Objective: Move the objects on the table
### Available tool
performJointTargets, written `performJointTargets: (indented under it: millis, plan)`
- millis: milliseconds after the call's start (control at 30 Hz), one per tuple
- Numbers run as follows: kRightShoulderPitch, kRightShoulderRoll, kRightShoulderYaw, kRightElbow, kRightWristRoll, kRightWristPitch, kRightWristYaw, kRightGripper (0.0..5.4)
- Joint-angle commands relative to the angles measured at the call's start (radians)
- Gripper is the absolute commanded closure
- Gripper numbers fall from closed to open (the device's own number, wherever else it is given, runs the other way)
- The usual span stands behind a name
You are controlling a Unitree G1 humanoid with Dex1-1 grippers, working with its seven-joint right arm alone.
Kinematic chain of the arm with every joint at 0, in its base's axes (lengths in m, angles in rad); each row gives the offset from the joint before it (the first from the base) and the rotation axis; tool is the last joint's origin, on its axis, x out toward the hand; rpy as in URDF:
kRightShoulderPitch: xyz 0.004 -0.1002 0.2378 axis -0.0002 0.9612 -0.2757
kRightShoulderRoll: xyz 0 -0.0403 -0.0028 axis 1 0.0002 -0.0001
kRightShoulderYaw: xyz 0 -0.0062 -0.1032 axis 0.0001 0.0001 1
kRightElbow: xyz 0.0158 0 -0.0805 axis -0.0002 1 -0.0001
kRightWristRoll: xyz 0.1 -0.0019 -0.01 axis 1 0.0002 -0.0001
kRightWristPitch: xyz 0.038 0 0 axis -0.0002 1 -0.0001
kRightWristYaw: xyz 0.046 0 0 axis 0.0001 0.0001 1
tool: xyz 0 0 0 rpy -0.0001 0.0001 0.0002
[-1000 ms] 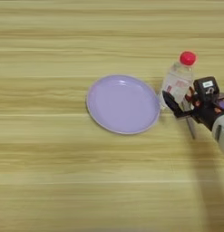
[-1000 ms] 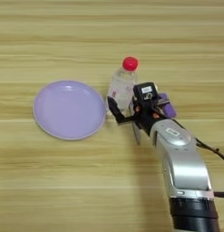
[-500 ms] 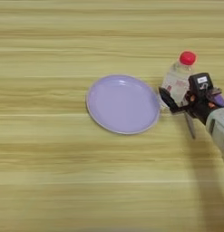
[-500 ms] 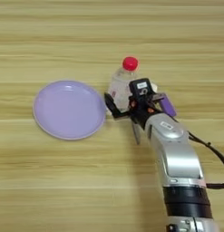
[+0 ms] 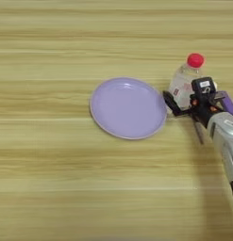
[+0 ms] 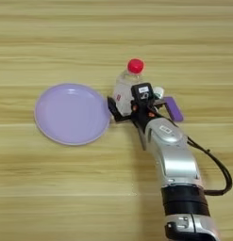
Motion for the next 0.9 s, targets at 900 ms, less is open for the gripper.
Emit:
performJointTargets:
  millis: [900]
  plan:
    - [-0.095, 0.023, -0.023, -0.001, -0.031, -0.182, -0.073, 2.13]
